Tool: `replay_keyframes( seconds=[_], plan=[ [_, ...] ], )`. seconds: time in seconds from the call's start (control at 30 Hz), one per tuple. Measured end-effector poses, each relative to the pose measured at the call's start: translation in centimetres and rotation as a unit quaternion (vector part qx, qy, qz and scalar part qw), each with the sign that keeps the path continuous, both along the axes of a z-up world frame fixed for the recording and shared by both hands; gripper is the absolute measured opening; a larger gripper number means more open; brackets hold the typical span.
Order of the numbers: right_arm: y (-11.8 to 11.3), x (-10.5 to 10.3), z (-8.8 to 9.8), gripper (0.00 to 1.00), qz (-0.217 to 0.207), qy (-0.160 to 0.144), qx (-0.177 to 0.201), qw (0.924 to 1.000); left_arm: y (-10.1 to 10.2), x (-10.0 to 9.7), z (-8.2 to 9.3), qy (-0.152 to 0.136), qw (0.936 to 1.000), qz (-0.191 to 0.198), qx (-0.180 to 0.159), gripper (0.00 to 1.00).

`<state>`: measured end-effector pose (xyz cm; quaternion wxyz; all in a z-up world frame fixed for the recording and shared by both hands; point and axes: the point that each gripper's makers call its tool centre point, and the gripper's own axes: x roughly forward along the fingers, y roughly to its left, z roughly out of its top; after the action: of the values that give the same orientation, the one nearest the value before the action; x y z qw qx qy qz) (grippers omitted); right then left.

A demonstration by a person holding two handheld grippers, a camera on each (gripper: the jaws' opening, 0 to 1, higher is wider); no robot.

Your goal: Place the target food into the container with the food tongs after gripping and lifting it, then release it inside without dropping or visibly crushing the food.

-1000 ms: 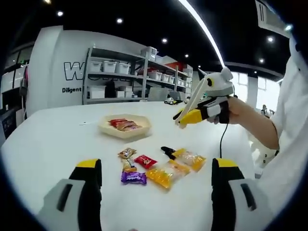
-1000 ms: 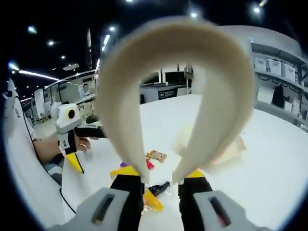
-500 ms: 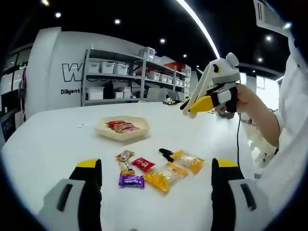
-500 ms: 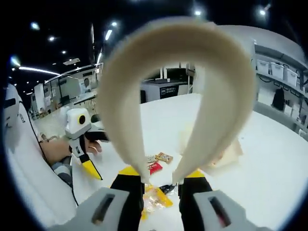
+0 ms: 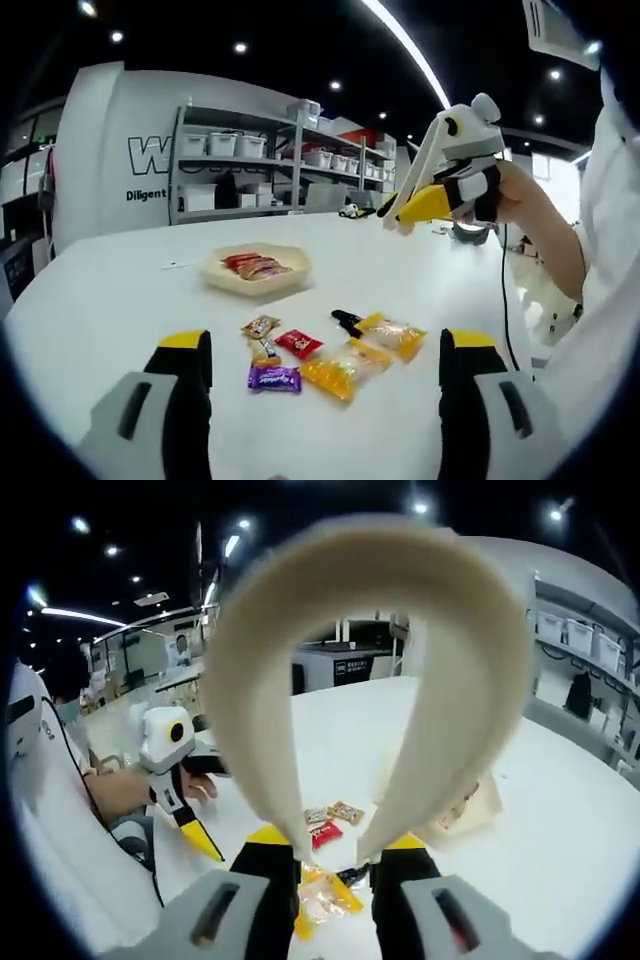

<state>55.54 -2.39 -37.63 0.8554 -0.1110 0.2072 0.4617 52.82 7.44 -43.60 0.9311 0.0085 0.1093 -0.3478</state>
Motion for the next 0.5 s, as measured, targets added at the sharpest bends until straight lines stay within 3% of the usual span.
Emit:
replay_keyframes(
  seconds=[0.5],
  plan=[
    [1.7, 2.0, -4.0, 0.2, -0.009, 0.034, -0.003, 0.9994, 0.5, -0.3, -0.5, -0.001, 0.9999, 0.013, 0.0, 0.93]
  ],
)
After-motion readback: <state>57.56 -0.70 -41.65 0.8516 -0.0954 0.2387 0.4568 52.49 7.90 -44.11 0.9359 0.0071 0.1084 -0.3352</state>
